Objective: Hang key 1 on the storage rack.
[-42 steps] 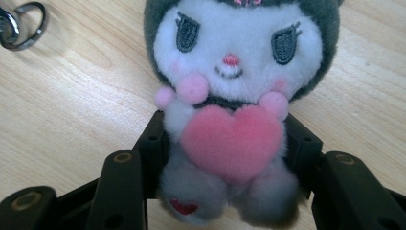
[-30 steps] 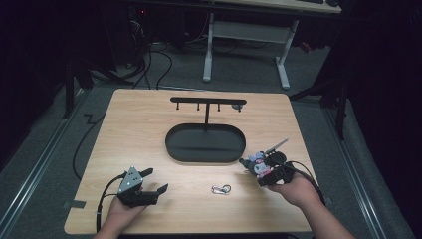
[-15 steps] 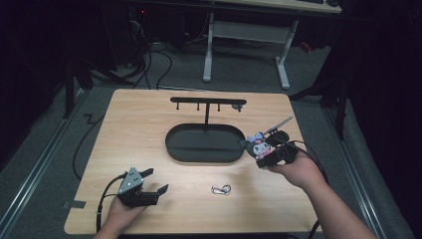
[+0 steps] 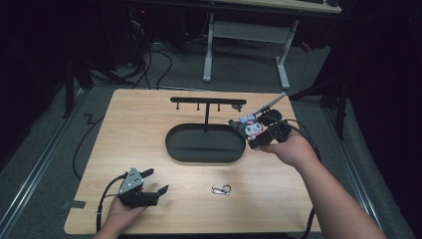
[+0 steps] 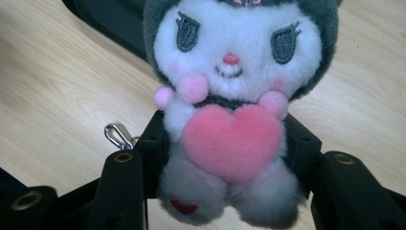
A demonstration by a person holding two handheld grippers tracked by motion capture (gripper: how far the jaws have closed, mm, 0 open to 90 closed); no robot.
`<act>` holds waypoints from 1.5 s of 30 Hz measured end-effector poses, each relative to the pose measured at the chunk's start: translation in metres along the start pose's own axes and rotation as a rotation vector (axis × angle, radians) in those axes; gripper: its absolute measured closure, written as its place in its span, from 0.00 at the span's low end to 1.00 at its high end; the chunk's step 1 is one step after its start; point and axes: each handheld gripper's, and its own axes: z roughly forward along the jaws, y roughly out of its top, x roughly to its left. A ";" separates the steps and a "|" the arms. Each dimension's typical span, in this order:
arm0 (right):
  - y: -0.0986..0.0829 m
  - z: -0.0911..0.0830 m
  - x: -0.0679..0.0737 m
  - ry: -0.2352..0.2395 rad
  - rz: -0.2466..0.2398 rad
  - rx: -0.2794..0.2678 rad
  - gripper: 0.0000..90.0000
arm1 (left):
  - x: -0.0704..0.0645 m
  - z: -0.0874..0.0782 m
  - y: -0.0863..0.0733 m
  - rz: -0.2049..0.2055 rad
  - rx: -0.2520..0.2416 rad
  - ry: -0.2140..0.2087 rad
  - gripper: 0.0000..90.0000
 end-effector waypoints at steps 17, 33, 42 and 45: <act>0.037 -0.019 0.007 -0.039 -0.013 -0.038 0.54 | -0.001 0.000 0.000 0.009 0.005 -0.003 0.21; 0.035 -0.012 -0.008 -0.079 0.027 -0.071 0.54 | -0.001 0.000 0.000 0.016 0.008 -0.004 0.21; 0.006 0.006 -0.020 -0.075 0.022 -0.032 0.54 | -0.002 0.001 0.000 0.020 0.012 -0.006 0.21; 0.004 0.016 -0.020 -0.079 0.022 -0.028 0.54 | -0.002 0.001 0.000 0.021 0.012 -0.001 0.21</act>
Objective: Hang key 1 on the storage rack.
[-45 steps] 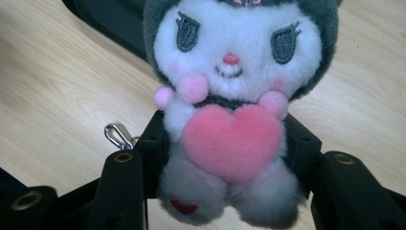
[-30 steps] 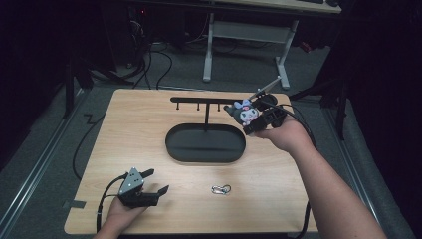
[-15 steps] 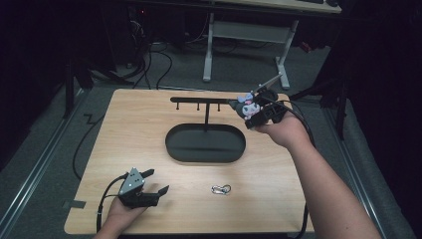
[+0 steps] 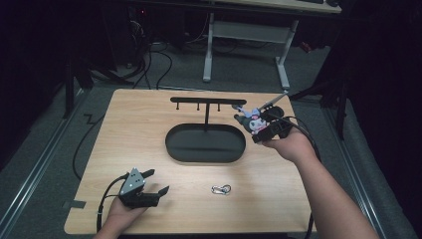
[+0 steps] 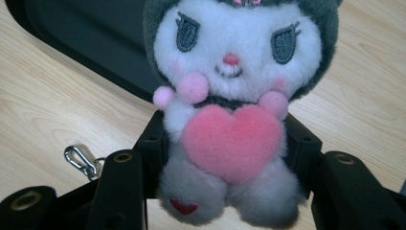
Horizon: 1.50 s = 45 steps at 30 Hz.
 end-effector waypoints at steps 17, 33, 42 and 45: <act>0.005 0.057 0.005 -0.019 0.038 -0.028 0.47 | 0.000 0.000 0.000 0.002 0.001 -0.004 0.21; -0.045 0.042 0.011 0.003 0.036 -0.155 0.41 | 0.000 0.000 0.000 0.008 0.009 -0.001 0.21; -0.103 0.064 0.034 0.062 0.027 -0.294 0.46 | 0.000 0.000 0.000 0.004 0.007 0.003 0.21; -0.122 0.078 0.040 0.057 0.023 -0.326 0.47 | 0.000 0.000 0.000 0.002 0.006 0.005 0.21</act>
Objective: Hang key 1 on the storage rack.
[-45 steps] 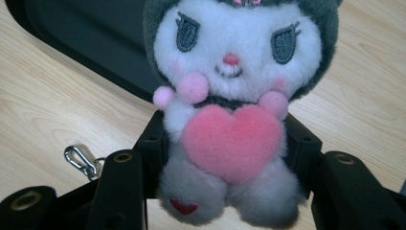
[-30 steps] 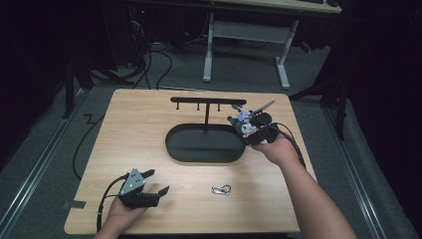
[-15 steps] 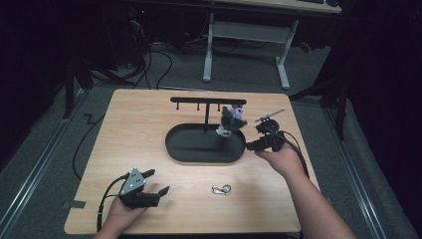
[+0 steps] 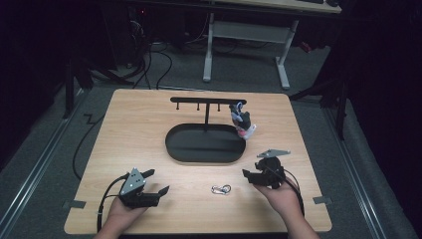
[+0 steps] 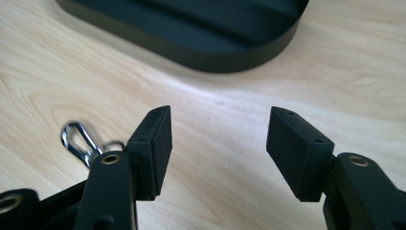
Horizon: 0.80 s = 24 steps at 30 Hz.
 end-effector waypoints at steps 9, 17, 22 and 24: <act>-0.043 0.007 0.013 -0.010 -0.012 -0.104 0.47 | 0.000 0.000 0.000 -0.001 0.003 0.006 0.22; -0.060 0.000 0.030 0.077 -0.049 -0.153 0.68 | 0.000 0.001 0.000 0.002 0.008 0.010 0.22; -0.049 0.011 0.066 0.158 -0.134 -0.155 1.00 | -0.001 0.000 0.000 0.006 0.006 0.012 0.22; -0.042 0.020 0.077 0.161 -0.165 -0.137 1.00 | -0.001 0.000 0.000 0.004 0.006 0.012 0.22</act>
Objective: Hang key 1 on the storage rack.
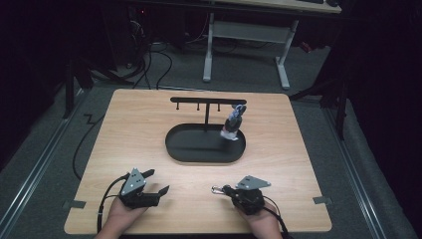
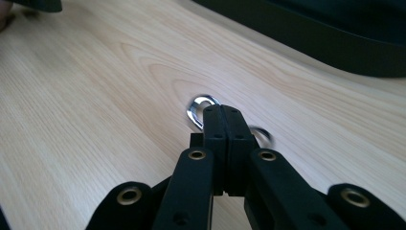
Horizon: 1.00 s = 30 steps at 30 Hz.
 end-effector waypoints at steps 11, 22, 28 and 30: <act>-0.003 0.017 0.009 -0.026 -0.047 0.075 1.00 | 0.000 -0.001 -0.001 0.001 -0.001 -0.007 0.22; 0.002 0.022 -0.033 -0.141 0.058 0.066 0.99 | -0.001 -0.001 -0.001 0.004 0.006 -0.005 0.23; 0.007 0.018 -0.003 -0.062 0.000 0.030 0.99 | -0.001 -0.001 0.000 0.005 0.010 -0.004 0.23; 0.007 0.023 0.008 -0.034 -0.026 0.048 0.99 | -0.001 -0.001 -0.001 0.006 0.007 -0.003 0.23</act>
